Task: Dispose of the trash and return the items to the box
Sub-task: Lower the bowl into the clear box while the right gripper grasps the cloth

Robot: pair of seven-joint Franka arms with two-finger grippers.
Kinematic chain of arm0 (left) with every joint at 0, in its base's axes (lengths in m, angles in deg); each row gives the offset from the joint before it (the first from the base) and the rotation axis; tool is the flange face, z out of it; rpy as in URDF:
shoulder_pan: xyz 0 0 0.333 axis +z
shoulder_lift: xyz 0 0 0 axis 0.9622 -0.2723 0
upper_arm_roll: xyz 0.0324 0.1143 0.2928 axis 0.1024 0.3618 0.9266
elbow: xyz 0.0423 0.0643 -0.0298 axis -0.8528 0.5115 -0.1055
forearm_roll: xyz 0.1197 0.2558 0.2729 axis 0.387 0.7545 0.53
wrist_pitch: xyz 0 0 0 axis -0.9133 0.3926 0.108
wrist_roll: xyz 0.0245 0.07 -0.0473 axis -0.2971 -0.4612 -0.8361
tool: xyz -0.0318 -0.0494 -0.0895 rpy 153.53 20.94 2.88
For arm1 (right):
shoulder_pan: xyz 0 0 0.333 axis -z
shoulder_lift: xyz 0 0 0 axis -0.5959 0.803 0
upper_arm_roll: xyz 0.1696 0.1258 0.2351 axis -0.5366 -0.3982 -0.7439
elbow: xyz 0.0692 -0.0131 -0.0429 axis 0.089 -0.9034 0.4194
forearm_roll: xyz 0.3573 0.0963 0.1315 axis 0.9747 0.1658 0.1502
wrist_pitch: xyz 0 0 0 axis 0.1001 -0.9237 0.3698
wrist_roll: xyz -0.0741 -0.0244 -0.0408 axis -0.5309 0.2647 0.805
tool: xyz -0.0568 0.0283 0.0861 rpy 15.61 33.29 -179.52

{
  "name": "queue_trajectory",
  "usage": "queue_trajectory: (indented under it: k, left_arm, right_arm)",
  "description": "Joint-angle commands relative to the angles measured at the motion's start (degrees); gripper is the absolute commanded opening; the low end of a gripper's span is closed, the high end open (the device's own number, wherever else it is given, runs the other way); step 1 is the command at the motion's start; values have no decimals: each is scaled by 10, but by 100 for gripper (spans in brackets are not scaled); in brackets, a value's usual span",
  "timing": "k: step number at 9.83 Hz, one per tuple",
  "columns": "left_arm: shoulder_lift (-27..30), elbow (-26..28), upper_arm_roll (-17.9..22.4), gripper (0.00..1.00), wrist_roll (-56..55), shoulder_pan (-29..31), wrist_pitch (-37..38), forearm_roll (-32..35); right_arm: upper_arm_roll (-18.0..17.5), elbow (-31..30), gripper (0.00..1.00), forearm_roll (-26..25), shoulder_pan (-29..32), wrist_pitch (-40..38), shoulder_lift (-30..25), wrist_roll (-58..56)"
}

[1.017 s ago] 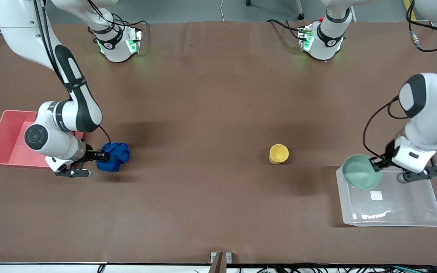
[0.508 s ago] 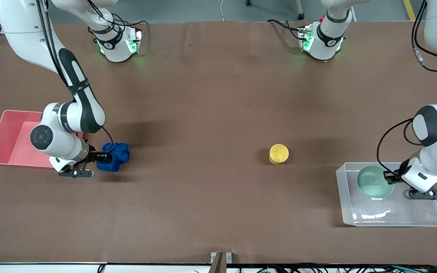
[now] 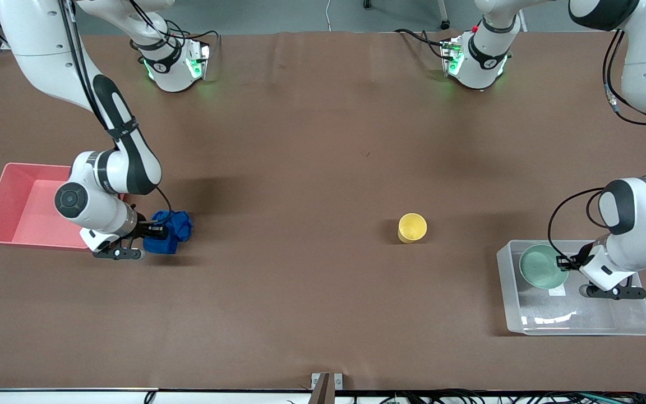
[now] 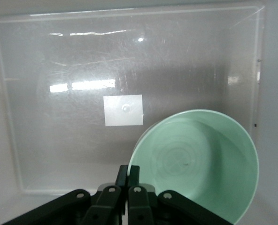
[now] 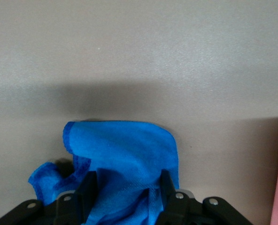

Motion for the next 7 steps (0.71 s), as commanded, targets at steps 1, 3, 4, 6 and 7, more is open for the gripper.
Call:
queue_trajectory:
  k: [1,3,4,6,7]
  left_arm:
    - [-42,-23,-4,8,4,-1,-16,10]
    - [-39,-24,-4,41,9,-2,-20,11]
    - [-29,-27,-5,85,16,4,-20,12]
    - [15,-25,-13,100,21,0,14,8]
    - [39,-23,-29,100,6,-2,37,2]
  right_arm:
    - [3,-10,2,13,-15,1,-9,28]
    - [4,-3,2,12,-11,-24,-18,33]
    - [7,10,2,12,-3,-69,-50,26]
    - [6,55,1,6,35,-168,-99,23]
    - [7,79,1,4,47,-205,-120,16]
